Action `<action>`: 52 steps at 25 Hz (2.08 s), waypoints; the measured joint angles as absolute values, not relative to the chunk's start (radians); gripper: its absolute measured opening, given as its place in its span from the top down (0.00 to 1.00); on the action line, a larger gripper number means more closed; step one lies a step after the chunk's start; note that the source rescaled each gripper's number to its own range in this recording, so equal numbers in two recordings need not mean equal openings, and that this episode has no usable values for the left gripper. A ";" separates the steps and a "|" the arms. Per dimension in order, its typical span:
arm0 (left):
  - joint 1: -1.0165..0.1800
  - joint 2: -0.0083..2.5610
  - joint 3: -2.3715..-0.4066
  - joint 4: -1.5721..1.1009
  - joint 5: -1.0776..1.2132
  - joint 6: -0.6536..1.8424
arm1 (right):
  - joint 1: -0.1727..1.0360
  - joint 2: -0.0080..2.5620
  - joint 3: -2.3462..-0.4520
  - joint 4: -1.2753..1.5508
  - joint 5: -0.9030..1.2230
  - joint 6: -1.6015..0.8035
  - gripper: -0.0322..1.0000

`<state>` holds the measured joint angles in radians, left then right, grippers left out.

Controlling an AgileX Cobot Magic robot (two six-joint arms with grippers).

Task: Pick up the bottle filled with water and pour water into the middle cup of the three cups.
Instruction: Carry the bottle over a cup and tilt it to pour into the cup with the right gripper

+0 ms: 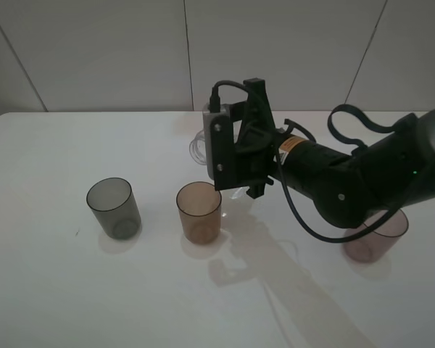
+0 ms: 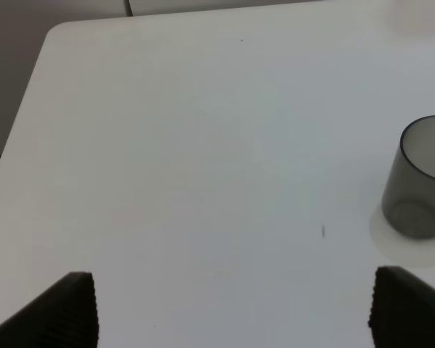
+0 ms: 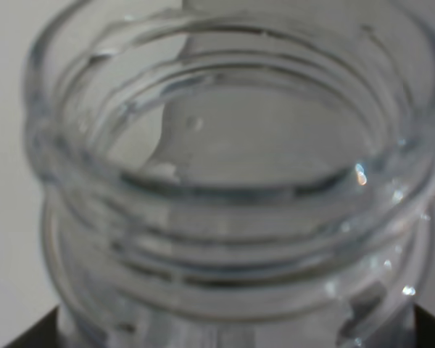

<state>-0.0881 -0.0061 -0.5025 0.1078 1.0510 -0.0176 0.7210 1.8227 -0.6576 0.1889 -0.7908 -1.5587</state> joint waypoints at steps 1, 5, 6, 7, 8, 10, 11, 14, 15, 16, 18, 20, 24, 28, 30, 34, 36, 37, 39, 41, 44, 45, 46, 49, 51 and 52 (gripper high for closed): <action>-0.088 -0.006 -0.503 0.108 1.051 -0.018 | 0.721 1.823 -0.658 0.189 -0.794 -1.560 0.94; -0.088 -0.006 -0.503 0.108 1.051 -0.018 | 0.721 1.823 -0.654 0.190 -0.798 -1.597 0.94; -0.088 -0.006 -0.503 0.108 1.051 -0.018 | 0.721 1.823 -0.654 0.190 -0.799 -1.607 0.94; -0.088 -0.006 -0.503 0.108 1.051 -0.018 | 0.721 1.823 -0.654 0.190 -0.799 -1.616 0.94; -0.088 -0.006 -0.503 0.108 1.051 -0.018 | 0.721 1.823 -0.654 0.190 -0.799 -1.619 0.94; -0.088 -0.006 -0.503 0.108 1.051 -0.018 | 0.721 1.823 -0.654 0.190 -0.799 -1.623 0.94; -0.088 -0.006 -0.503 0.108 1.051 -0.018 | 0.721 1.823 -0.654 0.190 -0.799 -1.625 0.94; -0.088 -0.006 -0.503 0.108 1.051 -0.018 | 0.721 1.823 -0.654 0.190 -0.799 -1.629 0.94; -0.088 -0.006 -0.503 0.108 1.051 -0.018 | 0.721 1.823 -0.654 0.190 -0.799 -1.630 0.94; -0.088 -0.006 -0.503 0.108 1.051 -0.018 | 0.721 1.823 -0.654 0.190 -0.799 -1.630 0.94; -0.088 -0.006 -0.503 0.108 1.051 -0.018 | 0.721 1.823 -0.654 0.190 -0.799 -1.634 0.94; -0.088 -0.006 -0.503 0.108 1.051 -0.018 | 0.721 1.823 -0.654 0.190 -0.801 -1.650 0.94; -0.088 -0.006 -0.503 0.108 1.051 -0.018 | 0.721 1.823 -0.654 0.190 -0.804 -1.669 0.94; -0.088 -0.006 -0.503 0.108 1.051 -0.018 | 0.721 1.830 -0.654 0.191 -0.820 -1.704 0.94; -0.088 -0.006 -0.503 0.108 1.051 -0.018 | 0.721 1.842 -0.654 0.193 -0.827 -1.712 0.94; -0.088 -0.006 -0.503 0.108 1.051 -0.018 | 0.733 1.857 -0.654 0.203 -0.852 -1.717 0.94; -0.088 -0.006 -0.503 0.108 1.051 -0.018 | 0.733 1.857 -0.654 0.208 -0.870 -1.724 0.94; -0.088 -0.006 -0.503 0.108 1.051 -0.018 | 0.733 1.857 -0.654 0.211 -0.879 -1.735 0.94; -0.088 -0.006 -0.503 0.108 1.051 -0.018 | 0.733 1.857 -0.654 0.213 -0.885 -1.758 0.94; -0.088 -0.006 -0.503 0.108 1.051 -0.018 | 0.733 1.857 -0.654 0.216 -0.887 -1.766 0.94; -0.088 -0.006 -0.503 0.108 1.051 -0.018 | 0.733 1.857 -0.654 0.216 -0.899 -1.769 0.94; -0.088 -0.006 -0.503 0.108 1.051 -0.018 | 0.733 1.857 -0.654 0.216 -0.904 -1.771 0.94; -0.088 -0.006 -0.503 0.108 1.051 -0.018 | 0.733 1.857 -0.654 0.216 -0.909 -1.775 0.94; -0.088 -0.006 -0.503 0.108 1.051 -0.018 | 0.733 1.857 -0.654 0.216 -0.911 -1.801 0.94; -0.088 -0.006 -0.503 0.108 1.051 -0.018 | 0.733 1.857 -0.654 0.217 -0.911 -1.811 0.94; -0.088 -0.006 -0.503 0.108 1.051 -0.018 | 0.733 1.857 -0.654 0.217 -0.913 -1.813 0.94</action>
